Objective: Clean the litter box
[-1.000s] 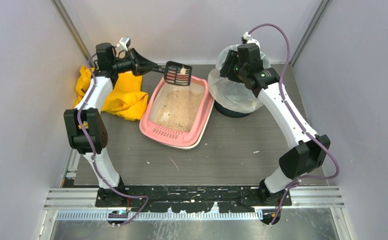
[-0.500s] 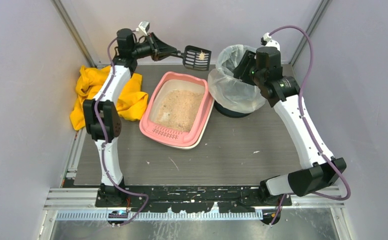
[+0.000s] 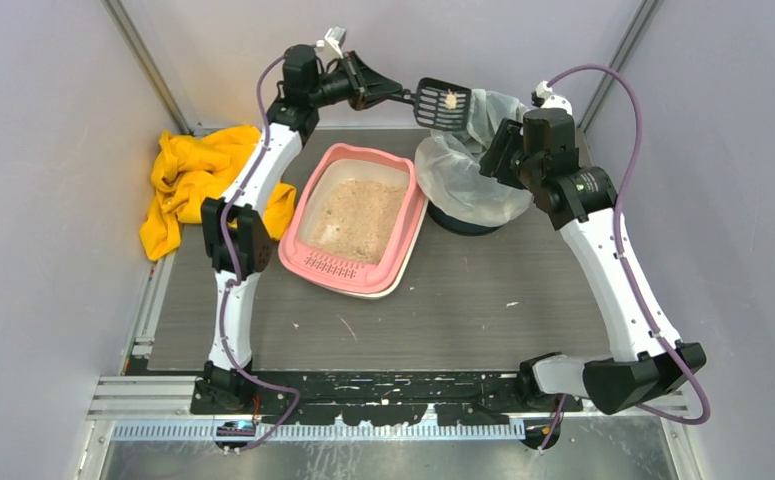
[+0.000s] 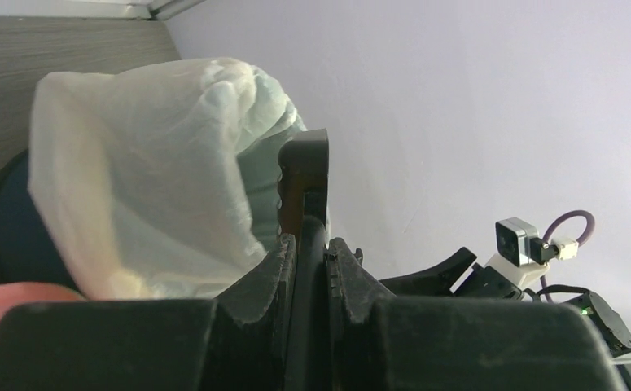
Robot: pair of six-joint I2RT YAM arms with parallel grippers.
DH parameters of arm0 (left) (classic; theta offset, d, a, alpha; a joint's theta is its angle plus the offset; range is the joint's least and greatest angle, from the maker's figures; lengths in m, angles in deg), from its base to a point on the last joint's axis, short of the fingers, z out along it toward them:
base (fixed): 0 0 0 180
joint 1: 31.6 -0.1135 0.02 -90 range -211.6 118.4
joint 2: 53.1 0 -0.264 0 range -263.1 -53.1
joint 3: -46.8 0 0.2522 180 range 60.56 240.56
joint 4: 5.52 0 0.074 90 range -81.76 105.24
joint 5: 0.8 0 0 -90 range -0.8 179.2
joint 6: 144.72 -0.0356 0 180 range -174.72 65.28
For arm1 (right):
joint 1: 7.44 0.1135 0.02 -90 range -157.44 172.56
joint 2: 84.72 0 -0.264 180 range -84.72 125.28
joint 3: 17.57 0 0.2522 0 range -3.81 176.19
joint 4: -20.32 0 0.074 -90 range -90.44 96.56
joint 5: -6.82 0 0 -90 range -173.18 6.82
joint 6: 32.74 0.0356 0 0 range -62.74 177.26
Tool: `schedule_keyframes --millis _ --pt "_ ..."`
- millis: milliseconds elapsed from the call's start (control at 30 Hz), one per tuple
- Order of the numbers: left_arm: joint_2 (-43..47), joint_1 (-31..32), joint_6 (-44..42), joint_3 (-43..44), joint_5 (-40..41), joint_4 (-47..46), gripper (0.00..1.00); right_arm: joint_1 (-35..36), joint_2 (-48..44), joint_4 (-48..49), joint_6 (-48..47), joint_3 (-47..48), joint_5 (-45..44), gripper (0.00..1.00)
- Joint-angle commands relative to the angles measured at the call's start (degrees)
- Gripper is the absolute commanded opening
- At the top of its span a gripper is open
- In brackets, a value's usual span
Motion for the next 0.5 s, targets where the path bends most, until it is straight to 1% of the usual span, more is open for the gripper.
schedule_keyframes --millis 0,100,233,300,367,467 --pt "-1.02 2.16 -5.05 6.48 3.27 0.08 0.0 -0.69 -2.62 0.67 -1.43 -0.94 -1.23 0.57" --pt "-1.74 4.27 -14.01 7.37 3.88 0.54 0.0 -1.51 -3.4 1.21 -1.65 -2.2 -0.98 0.57" --pt "-0.3 6.99 -25.12 2.21 5.07 -2.96 0.0 -3.43 -4.11 1.5 -1.7 -3.68 0.39 0.57" --pt "-0.08 8.23 -31.39 2.16 6.01 -1.64 0.0 -4.5 -4.45 1.59 -1.44 -4.52 1.35 0.57" --pt "0.04 9.26 -35.81 3.07 6.76 -1.38 0.0 -5.53 -4.88 1.59 -1.24 -5.64 2.25 0.57" --pt "-0.06 10.46 -39.94 5.0 7.54 -2.15 0.0 -6.85 -5.59 1.59 -0.88 -7.68 3.42 0.57"
